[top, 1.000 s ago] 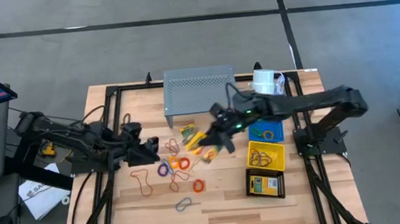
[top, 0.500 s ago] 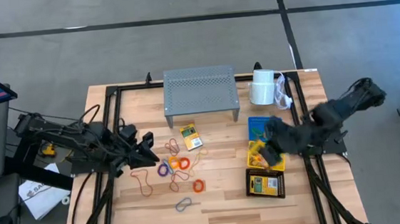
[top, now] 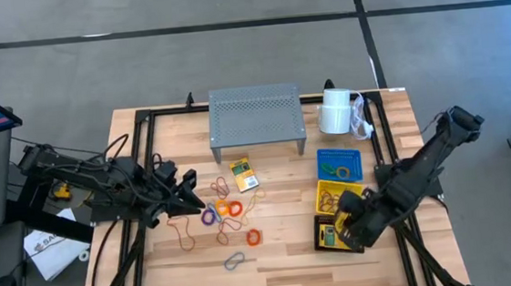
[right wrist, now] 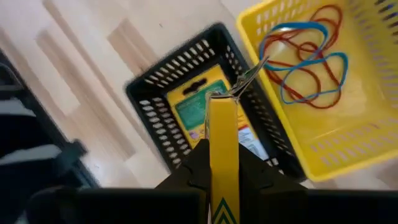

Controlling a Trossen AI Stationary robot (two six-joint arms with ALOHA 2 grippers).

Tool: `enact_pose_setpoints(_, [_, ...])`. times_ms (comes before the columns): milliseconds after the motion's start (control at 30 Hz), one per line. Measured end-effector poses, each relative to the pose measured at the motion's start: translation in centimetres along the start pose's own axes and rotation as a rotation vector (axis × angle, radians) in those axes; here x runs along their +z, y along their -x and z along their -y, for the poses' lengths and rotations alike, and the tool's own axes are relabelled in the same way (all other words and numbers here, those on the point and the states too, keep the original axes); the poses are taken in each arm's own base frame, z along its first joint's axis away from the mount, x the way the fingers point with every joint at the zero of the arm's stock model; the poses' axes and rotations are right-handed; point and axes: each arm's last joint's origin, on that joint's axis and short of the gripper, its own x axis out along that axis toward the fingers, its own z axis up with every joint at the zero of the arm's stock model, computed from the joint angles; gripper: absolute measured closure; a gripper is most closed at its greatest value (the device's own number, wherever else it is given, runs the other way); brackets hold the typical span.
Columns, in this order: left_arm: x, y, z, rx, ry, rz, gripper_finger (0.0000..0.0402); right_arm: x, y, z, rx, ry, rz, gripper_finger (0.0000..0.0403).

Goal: Pick & Place Office Desk Supplies
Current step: Put the crayon box into the black basket

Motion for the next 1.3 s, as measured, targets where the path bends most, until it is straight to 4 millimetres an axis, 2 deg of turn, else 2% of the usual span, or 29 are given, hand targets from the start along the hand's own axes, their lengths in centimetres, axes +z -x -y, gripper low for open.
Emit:
enact_pose_setpoints(233, [0.0, 0.0, -0.1, 0.021, 0.001, 0.004, 0.0321, -1.1, -3.9, 1.3, 0.062, 0.154, -0.041, 0.0377])
enact_pose_setpoints(333, [0.0, 0.0, -0.2, 0.057, 0.016, 0.029, 0.0324, -1.1, -5.0, 1.6, 0.105, 0.201, -0.075, 0.0377])
enact_pose_setpoints(700, [0.1, 0.0, -0.3, 0.105, 0.038, 0.063, 0.0325, -0.1, -5.2, 0.9, 0.213, 0.261, -0.06, 0.0377])
enact_pose_setpoints(1133, [0.1, 0.0, -0.4, 0.111, 0.032, 0.061, 0.0325, 0.1, -5.2, 0.8, 0.224, 0.256, -0.055, 0.0377])
enact_pose_setpoints(1300, [0.1, 0.0, -0.4, 0.113, 0.033, 0.057, 0.0325, 0.1, -5.1, 0.7, 0.237, 0.255, -0.067, 0.0358])
